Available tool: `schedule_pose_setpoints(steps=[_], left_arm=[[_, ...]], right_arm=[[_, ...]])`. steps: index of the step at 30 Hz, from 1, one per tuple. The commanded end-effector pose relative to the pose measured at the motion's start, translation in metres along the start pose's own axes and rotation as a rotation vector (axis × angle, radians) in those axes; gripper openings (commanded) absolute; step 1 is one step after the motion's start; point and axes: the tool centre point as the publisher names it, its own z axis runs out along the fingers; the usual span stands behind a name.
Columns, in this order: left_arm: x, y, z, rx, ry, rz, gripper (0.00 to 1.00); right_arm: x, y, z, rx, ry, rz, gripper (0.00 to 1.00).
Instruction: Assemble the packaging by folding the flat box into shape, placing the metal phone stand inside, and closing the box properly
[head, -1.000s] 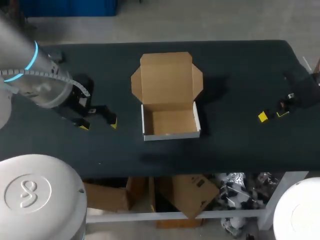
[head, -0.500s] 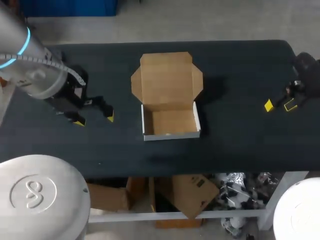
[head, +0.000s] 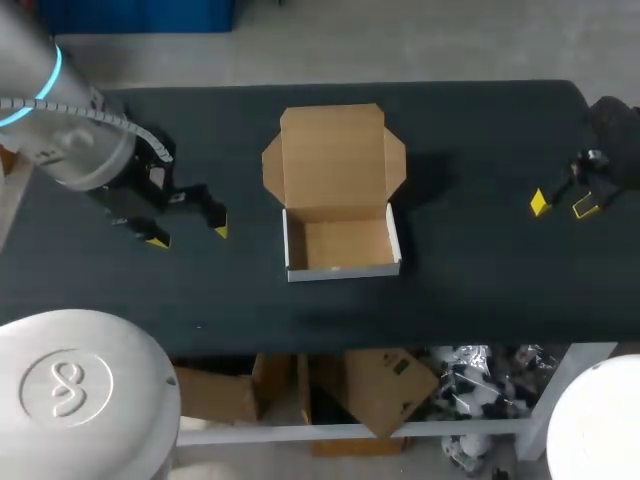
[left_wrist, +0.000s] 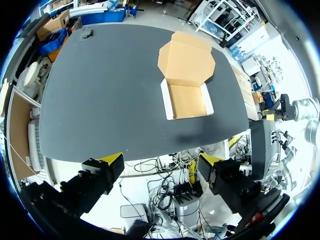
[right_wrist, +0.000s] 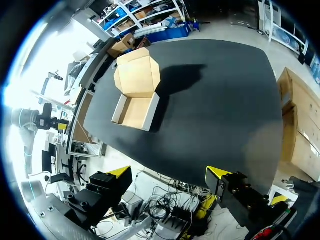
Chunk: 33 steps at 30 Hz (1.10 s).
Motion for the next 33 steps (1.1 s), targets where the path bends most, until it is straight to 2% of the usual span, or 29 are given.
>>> schedule_pose_setpoints(steps=[1, 16, 20, 33], left_arm=[[0.0, 0.0, -0.003, -0.005, -0.009, -0.008, 1.0], [-0.011, -0.009, 0.012, -0.031, -0.044, -0.022, 1.0], [-0.017, -0.015, 0.022, -0.032, -0.074, -0.035, 1.0], [-0.046, -0.037, 0.048, -0.062, -0.097, -0.062, 1.0]], right_arm=[[0.003, 0.001, -0.002, 0.008, -0.008, 0.005, 1.0], [0.003, 0.001, -0.002, 0.011, -0.005, 0.005, 1.0], [0.003, 0.001, -0.002, 0.011, -0.005, 0.005, 1.0], [0.003, 0.001, -0.002, 0.011, -0.005, 0.005, 1.0]])
